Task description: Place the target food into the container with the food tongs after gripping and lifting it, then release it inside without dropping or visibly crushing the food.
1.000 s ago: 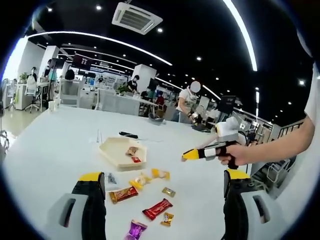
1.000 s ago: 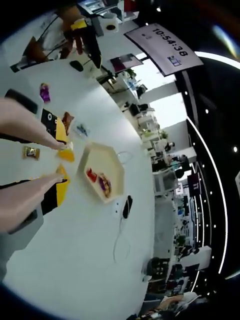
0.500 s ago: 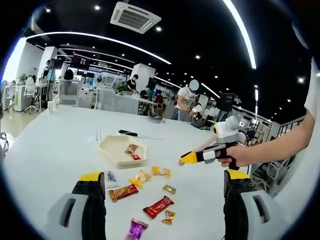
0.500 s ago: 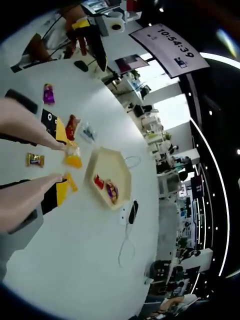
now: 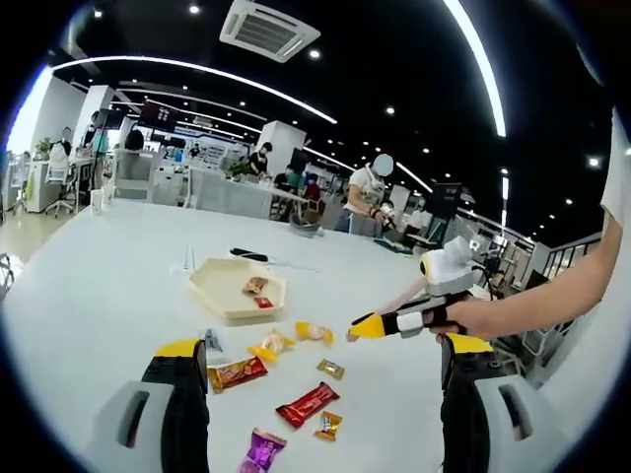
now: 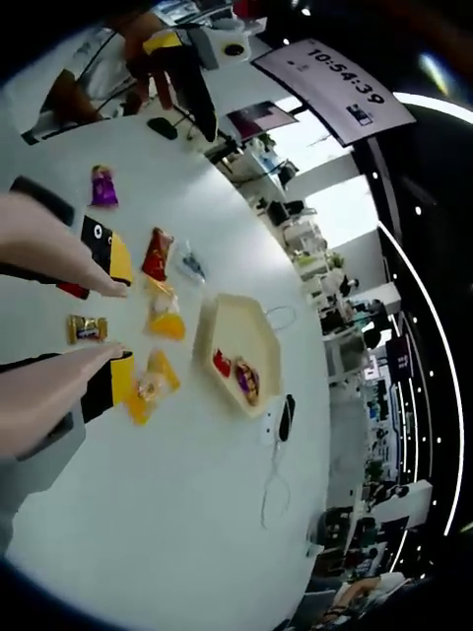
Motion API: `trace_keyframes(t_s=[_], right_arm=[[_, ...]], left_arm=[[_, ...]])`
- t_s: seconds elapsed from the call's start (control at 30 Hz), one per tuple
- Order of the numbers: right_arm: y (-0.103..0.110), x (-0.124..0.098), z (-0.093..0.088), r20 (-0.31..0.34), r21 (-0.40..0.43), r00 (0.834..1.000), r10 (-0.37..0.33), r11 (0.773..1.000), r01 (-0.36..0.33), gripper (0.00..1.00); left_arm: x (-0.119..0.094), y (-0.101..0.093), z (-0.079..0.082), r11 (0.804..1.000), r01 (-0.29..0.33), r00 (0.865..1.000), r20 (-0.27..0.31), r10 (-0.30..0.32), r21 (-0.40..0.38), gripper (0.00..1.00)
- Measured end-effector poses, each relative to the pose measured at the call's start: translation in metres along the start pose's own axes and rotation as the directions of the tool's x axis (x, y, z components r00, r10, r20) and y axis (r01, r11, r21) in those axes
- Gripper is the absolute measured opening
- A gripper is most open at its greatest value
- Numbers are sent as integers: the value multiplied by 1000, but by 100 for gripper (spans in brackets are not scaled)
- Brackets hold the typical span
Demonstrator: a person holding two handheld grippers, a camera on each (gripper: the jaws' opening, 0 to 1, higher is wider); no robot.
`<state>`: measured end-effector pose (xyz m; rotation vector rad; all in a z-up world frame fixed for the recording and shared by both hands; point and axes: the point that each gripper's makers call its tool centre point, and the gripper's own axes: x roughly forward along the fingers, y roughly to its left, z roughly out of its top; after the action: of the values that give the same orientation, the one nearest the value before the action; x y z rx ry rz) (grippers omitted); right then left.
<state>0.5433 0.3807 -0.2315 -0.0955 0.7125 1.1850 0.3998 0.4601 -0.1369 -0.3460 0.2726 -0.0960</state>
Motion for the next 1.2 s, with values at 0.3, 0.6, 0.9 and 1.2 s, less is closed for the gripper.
trace_keyframes(t_s=[0.3,0.6,0.9,1.2], right_arm=[[9,2,-25,-48,-168,999,-18,986,10,25],[5,7,-37,-62,-130,997,-36,991,28,26],[-3,15,-42,-58,-120,995,-78,990,71,26],[-4,30,-44,-81,-90,992,-97,992,90,26]], left_arm=[[1,-14,25,989,40,991,134,-21,-140,99],[-3,-1,15,1000,-9,998,56,9,10,99],[-6,-3,-11,1000,-14,1000,1,14,28,99],[1,-7,-9,999,3,1000,-17,-2,32,99]])
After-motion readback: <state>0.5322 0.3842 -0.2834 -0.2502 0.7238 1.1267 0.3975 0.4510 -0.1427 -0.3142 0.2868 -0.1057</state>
